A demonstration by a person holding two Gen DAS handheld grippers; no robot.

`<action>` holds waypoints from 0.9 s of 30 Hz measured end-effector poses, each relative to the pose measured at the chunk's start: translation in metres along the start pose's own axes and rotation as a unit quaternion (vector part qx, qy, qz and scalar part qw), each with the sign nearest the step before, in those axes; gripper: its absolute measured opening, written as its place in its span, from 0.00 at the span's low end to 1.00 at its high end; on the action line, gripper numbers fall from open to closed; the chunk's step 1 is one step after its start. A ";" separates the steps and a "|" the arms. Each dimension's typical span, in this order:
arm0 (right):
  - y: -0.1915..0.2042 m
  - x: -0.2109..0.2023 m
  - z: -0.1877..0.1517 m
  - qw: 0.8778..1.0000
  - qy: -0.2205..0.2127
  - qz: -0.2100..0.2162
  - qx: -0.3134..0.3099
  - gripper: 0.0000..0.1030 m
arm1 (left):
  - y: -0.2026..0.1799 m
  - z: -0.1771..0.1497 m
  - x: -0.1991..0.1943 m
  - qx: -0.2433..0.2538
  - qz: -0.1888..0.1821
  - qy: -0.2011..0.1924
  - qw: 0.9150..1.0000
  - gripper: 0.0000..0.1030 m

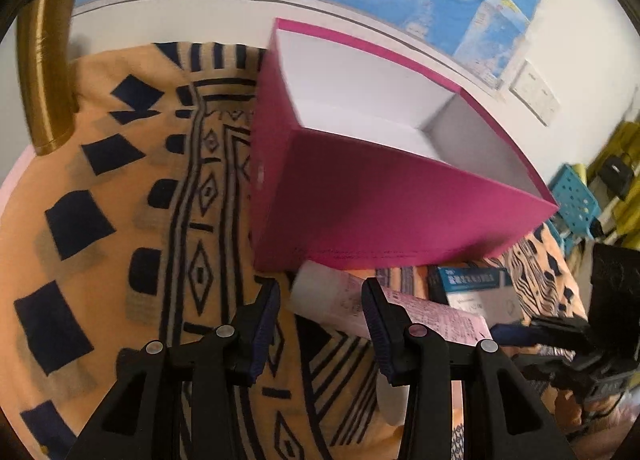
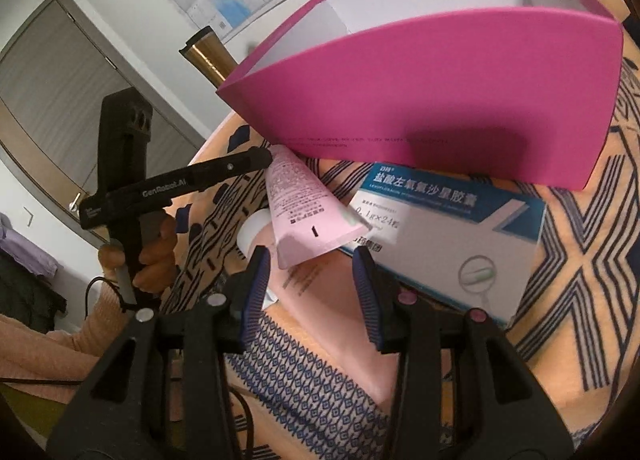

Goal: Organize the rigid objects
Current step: 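Grasp the pink cosmetic tube with the right gripper and lift it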

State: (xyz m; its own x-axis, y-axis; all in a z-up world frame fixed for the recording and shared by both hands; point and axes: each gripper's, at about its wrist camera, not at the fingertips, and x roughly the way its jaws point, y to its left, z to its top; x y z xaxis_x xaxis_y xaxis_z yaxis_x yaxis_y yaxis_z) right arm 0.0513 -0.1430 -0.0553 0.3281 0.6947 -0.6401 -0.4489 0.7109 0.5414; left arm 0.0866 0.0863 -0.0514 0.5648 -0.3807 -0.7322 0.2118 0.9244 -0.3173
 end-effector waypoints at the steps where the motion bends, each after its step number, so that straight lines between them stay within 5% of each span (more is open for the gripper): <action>1: -0.001 0.000 0.000 1.000 -0.001 0.002 0.003 0.44 | -0.002 0.000 0.000 0.006 -0.004 0.002 1.000 0.42; 8: -0.001 0.003 0.003 1.000 -0.005 0.003 0.010 0.44 | -0.011 -0.004 0.003 0.028 -0.016 0.015 0.999 0.46; 18: -0.015 -0.009 0.012 0.997 -0.030 -0.076 0.003 0.44 | -0.041 -0.018 0.003 0.067 -0.029 0.027 0.997 0.46; 27: -0.024 -0.016 0.016 0.994 -0.044 -0.098 0.011 0.44 | -0.036 -0.012 0.002 0.053 -0.032 0.020 0.998 0.46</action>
State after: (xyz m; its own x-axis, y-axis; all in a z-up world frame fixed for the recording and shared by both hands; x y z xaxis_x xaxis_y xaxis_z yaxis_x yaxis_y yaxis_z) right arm 0.0701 -0.1695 -0.0497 0.4801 0.5490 -0.6842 -0.3513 0.8350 0.4236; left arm 0.0704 0.0518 -0.0485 0.5154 -0.4385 -0.7362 0.3315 0.8943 -0.3006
